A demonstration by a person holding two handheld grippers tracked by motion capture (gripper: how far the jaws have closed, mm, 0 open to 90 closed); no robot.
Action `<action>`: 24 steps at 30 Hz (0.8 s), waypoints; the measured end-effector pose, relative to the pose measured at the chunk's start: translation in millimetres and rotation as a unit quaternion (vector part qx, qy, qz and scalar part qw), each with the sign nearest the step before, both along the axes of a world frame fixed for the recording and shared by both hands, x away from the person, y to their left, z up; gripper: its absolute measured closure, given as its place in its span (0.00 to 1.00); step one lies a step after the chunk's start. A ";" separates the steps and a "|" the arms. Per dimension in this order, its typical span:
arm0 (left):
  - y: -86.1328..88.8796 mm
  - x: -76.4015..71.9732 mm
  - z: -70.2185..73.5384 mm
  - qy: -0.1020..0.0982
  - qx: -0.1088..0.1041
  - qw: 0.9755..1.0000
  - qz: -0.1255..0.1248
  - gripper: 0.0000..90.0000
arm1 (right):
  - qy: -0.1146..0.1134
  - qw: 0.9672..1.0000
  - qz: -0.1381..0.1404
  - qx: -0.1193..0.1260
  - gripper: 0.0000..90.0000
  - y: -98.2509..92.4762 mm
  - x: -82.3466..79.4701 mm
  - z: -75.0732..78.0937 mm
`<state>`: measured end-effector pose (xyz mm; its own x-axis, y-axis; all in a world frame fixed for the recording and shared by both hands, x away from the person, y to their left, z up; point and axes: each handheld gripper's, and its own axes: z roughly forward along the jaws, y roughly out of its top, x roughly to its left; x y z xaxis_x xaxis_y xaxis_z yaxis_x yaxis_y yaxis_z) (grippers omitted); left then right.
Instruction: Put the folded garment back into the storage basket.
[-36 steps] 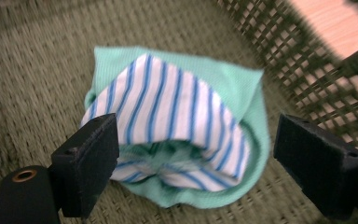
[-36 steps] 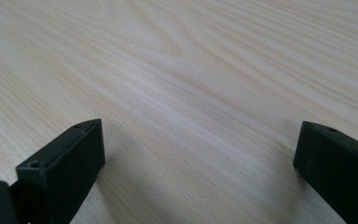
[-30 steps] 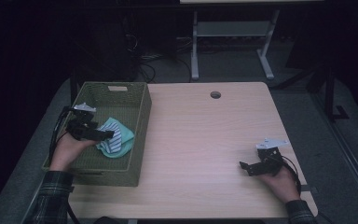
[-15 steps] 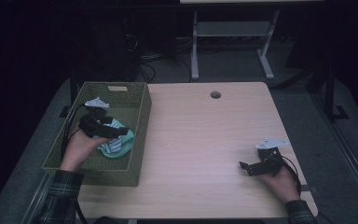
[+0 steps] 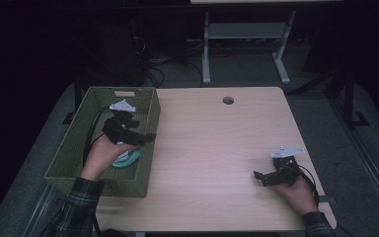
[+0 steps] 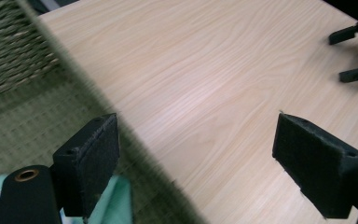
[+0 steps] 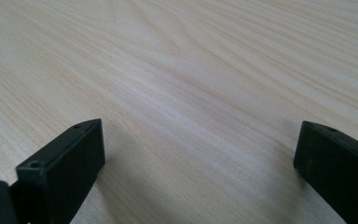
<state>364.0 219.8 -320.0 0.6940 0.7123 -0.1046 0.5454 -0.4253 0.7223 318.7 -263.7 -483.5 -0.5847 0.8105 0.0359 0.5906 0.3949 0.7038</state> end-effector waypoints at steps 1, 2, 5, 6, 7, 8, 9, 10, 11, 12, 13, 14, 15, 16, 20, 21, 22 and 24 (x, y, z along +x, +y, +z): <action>-3.5 -0.4 0.6 -0.001 -0.001 1.000 -0.003 0.16 | 0.000 1.000 0.000 0.000 0.02 0.0 0.0 0.0; -6.2 -0.6 1.1 -0.002 0.000 1.000 -0.007 0.16 | 0.000 1.000 0.000 0.000 0.02 0.0 0.0 0.0; -17.2 -1.3 1.9 -0.005 -0.001 1.000 -0.015 0.16 | 0.000 1.000 0.000 0.000 0.02 0.0 0.0 -0.1; -19.8 -1.4 1.5 -0.006 -0.003 1.000 -0.016 0.16 | 0.000 1.000 0.000 0.000 0.02 0.0 0.0 0.0; -23.0 -1.5 1.5 -0.004 -0.002 1.000 -0.018 0.16 | 0.000 1.000 0.000 0.000 0.02 0.0 0.0 0.0; -26.6 -1.7 0.9 -0.005 -0.003 1.000 -0.021 0.16 | 0.000 1.000 0.000 0.000 0.02 0.0 0.0 0.0; -30.1 -2.1 0.7 -0.005 -0.002 1.000 -0.026 0.16 | 0.000 1.000 0.000 0.000 0.02 0.0 0.0 0.0; -34.0 -2.9 0.1 -0.006 -0.003 1.000 -0.030 0.16 | 0.000 1.000 0.000 0.000 0.02 0.0 0.0 0.0; -38.9 -3.9 -0.7 -0.006 -0.004 0.999 -0.035 0.16 | 0.000 1.000 0.000 0.000 0.02 0.0 0.0 0.0; -42.0 -4.4 -1.7 -0.006 -0.007 0.999 -0.036 0.16 | 0.000 1.000 0.000 0.000 0.02 0.0 0.0 0.0; -45.9 -5.1 -2.8 -0.005 -0.007 0.999 -0.040 0.16 | 0.000 1.000 0.000 0.000 0.02 0.0 0.0 0.0; -50.1 -5.8 -4.1 -0.005 -0.008 0.999 -0.044 0.16 | 0.000 1.000 0.000 0.000 0.02 0.0 0.0 0.0; -54.6 -6.6 -5.7 -0.005 -0.012 0.999 -0.047 0.16 | 0.000 1.000 0.000 0.000 0.02 0.0 0.0 0.0; -59.9 -7.6 -7.6 -0.004 -0.012 0.999 -0.053 0.16 | 0.000 1.000 0.000 0.000 0.02 0.0 0.0 -0.1; -77.4 -9.5 -16.4 0.002 -0.015 0.998 -0.066 0.16 | -0.002 1.000 0.000 -0.001 0.02 -0.1 0.2 -0.1; -81.8 -10.0 -18.6 0.004 -0.012 0.997 -0.072 0.16 | -0.002 1.000 0.000 -0.001 0.02 -0.2 0.2 0.0; -86.0 -10.7 -21.0 0.005 -0.009 0.997 -0.075 0.16 | -0.001 1.000 0.000 -0.001 0.02 -0.2 0.2 0.0; -94.3 -11.5 -27.0 0.006 -0.005 0.997 -0.078 0.16 | -0.002 1.000 0.000 0.000 0.02 -0.1 0.2 -0.1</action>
